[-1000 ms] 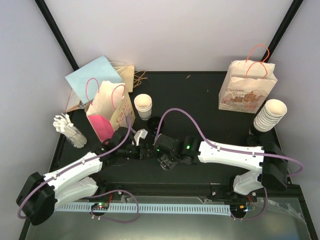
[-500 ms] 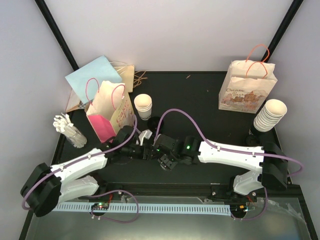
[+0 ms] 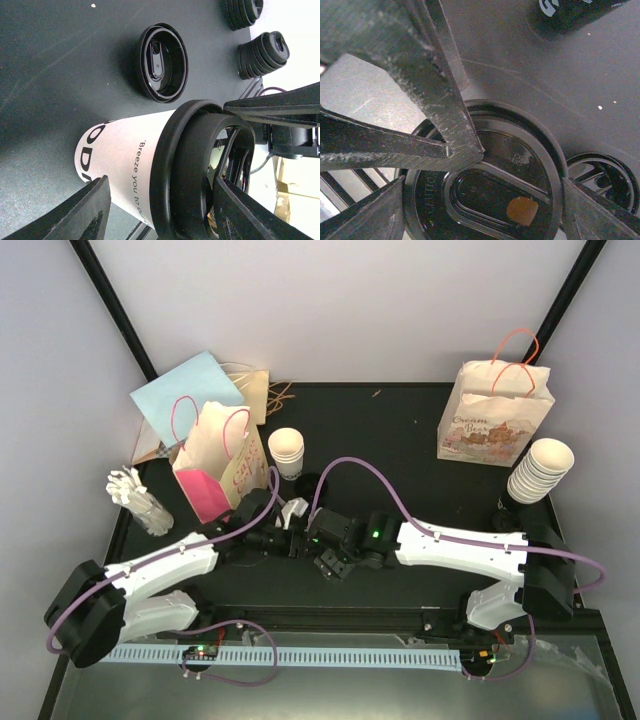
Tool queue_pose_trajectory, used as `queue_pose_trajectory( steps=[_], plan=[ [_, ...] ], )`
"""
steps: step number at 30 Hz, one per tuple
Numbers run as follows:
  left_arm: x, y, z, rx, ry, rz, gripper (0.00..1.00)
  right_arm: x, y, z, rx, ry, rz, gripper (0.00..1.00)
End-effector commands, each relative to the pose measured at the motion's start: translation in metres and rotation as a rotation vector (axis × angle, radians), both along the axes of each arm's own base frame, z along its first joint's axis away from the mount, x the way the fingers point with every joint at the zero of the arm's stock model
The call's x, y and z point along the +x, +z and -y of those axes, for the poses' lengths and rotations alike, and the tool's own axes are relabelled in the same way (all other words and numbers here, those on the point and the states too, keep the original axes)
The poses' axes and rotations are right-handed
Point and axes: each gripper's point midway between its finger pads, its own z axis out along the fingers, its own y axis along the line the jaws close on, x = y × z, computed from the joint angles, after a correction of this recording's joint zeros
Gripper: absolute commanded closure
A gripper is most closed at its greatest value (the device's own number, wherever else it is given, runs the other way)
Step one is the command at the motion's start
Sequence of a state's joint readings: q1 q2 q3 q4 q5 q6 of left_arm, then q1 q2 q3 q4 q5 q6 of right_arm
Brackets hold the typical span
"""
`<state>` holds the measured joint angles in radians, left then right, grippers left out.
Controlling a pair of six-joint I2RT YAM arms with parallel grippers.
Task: Pack the takeout coffee
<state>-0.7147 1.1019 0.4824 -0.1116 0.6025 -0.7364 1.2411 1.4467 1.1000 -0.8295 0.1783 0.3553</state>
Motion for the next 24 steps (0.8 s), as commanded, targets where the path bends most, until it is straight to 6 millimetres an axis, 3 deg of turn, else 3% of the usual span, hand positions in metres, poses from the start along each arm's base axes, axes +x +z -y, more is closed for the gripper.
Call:
queue_pose_trajectory(
  steps=[1,7,14,24],
  plan=[
    [0.004,-0.015,-0.009,0.108,0.027,0.001,0.42,-0.006,-0.002,0.010,-0.063,-0.006,-0.018,0.16],
    [0.004,-0.018,-0.009,0.146,0.022,0.002,0.43,0.003,0.025,0.000,0.002,-0.030,0.031,0.11],
    [0.006,-0.013,-0.008,0.145,0.027,0.019,0.43,0.005,0.037,0.004,0.037,-0.058,0.045,0.10],
    [0.016,0.032,-0.006,0.115,0.037,0.115,0.34,0.000,0.041,0.017,0.101,-0.091,-0.005,0.09]
  ],
)
